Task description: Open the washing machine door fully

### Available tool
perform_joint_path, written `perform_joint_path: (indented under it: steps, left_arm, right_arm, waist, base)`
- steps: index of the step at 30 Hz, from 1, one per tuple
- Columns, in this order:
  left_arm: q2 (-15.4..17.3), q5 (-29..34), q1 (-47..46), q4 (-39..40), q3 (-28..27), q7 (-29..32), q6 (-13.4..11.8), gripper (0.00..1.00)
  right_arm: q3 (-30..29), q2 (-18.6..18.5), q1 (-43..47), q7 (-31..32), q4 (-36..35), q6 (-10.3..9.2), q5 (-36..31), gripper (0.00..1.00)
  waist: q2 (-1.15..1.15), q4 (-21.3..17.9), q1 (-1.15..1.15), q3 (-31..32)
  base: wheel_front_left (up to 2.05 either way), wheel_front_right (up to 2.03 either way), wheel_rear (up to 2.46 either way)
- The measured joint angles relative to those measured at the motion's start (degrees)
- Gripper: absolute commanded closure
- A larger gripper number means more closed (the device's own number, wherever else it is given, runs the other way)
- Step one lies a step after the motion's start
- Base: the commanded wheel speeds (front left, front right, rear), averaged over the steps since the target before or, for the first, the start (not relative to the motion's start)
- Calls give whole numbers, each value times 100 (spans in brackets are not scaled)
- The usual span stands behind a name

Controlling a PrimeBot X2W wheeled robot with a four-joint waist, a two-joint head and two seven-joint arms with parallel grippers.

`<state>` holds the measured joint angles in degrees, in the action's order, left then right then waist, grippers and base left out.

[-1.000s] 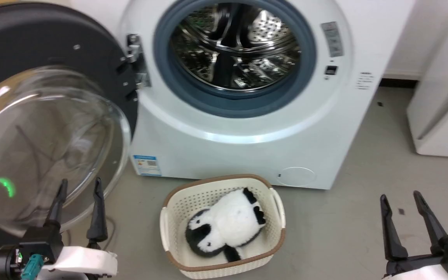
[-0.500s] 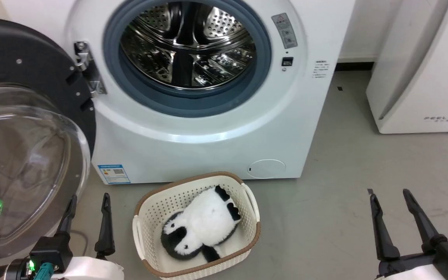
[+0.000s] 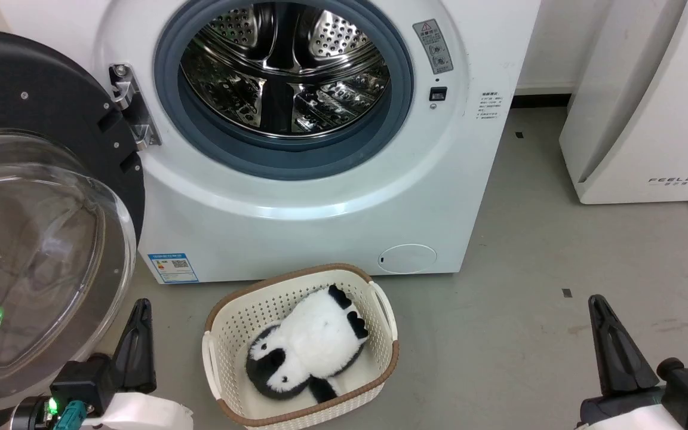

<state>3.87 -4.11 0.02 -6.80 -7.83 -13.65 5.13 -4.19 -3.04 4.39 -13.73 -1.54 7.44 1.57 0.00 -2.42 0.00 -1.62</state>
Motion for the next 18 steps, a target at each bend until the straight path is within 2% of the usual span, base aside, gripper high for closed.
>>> perform_joint_path:
  steps: [18]
  left_arm:
    - [-2, 51, 0, 102, 137, 204, -89, 100]
  right_arm:
    - [66, 0, -17, 204, 18, 0, -7, 100]
  waist:
    - [0, 38, 0, 25]
  base:
    - [0, 0, 0]
